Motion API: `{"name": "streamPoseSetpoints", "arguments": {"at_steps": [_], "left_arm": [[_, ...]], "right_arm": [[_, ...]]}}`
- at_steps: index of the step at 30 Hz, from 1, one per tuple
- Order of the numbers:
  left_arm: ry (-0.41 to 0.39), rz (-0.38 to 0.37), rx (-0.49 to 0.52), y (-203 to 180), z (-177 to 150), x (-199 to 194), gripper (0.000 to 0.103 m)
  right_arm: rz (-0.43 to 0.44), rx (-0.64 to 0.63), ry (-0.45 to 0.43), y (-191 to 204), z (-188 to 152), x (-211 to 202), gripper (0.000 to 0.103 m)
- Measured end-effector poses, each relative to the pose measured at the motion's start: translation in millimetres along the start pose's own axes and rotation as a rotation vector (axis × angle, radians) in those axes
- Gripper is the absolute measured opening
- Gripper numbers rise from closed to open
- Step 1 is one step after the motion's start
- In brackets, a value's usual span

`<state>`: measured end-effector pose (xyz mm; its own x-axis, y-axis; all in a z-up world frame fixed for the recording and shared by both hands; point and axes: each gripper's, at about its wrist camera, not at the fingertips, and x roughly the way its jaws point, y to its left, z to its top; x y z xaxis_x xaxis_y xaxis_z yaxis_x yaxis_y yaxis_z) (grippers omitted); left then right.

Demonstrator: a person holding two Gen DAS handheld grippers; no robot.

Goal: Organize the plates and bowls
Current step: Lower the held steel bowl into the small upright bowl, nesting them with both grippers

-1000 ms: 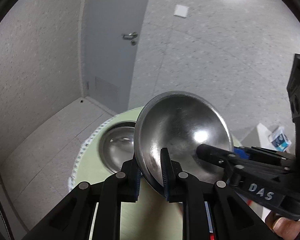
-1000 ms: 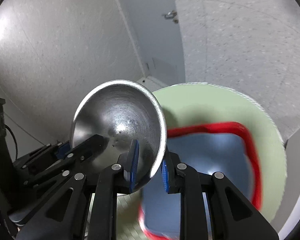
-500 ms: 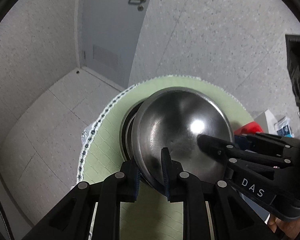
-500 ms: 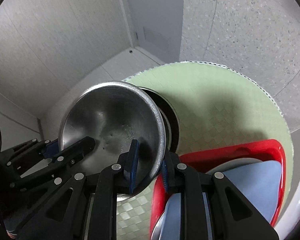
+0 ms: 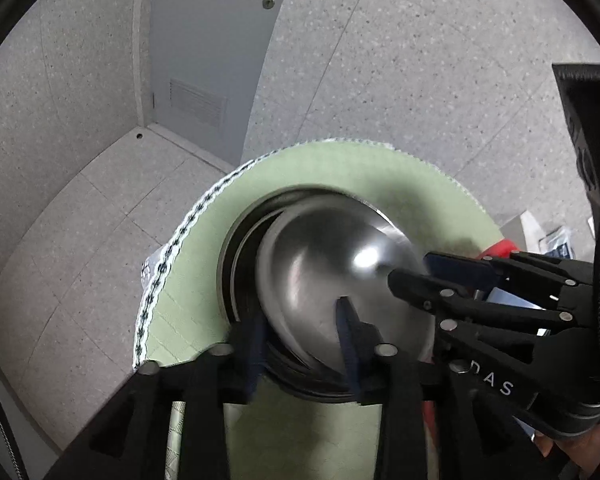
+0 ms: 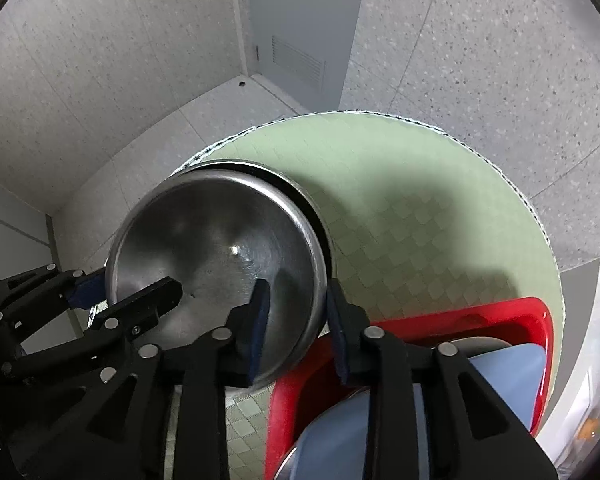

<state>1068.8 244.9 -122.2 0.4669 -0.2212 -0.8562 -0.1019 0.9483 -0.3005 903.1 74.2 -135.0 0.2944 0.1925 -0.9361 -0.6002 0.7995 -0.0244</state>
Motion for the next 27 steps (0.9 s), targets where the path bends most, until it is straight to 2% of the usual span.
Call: {"name": "streamPoseSetpoints", "arguments": {"at_steps": [3, 4, 5, 6, 7, 10, 11, 12, 15, 22, 27], "left_arm": [[-0.007, -0.037, -0.026, 7, -1, -6, 0.048], [-0.014, -0.051, -0.042, 11, 2, -9, 0.05], [-0.023, -0.057, -0.052, 15, 2, -12, 0.059], [-0.039, -0.055, -0.064, 19, 1, -17, 0.073], [-0.061, -0.053, -0.078, 22, -2, -24, 0.078], [-0.133, -0.054, -0.104, 30, -2, -43, 0.085], [-0.147, -0.045, -0.11, 33, -1, -47, 0.092], [-0.161, -0.034, -0.121, 36, -1, -50, 0.094], [-0.176, -0.012, -0.148, 47, -3, -52, 0.095], [-0.102, 0.026, -0.2, 59, -11, -29, 0.095], [-0.068, 0.04, -0.189, 51, -14, -15, 0.095]], "right_arm": [[0.011, 0.008, -0.008, -4, 2, -4, 0.033], [0.016, 0.012, -0.012, -5, 3, -6, 0.036], [0.018, 0.017, -0.019, -8, 4, -8, 0.043], [0.018, 0.021, -0.026, -9, 5, -12, 0.047], [0.02, 0.022, -0.033, -12, 7, -13, 0.053], [0.027, 0.03, -0.05, -19, 12, -20, 0.059], [0.031, 0.034, -0.052, -21, 14, -21, 0.061], [0.035, 0.035, -0.052, -22, 15, -22, 0.063], [0.047, 0.035, -0.046, -25, 21, -19, 0.066], [0.091, 0.022, 0.024, -28, 29, 4, 0.068], [0.107, 0.011, 0.075, -28, 31, 23, 0.068]]}}
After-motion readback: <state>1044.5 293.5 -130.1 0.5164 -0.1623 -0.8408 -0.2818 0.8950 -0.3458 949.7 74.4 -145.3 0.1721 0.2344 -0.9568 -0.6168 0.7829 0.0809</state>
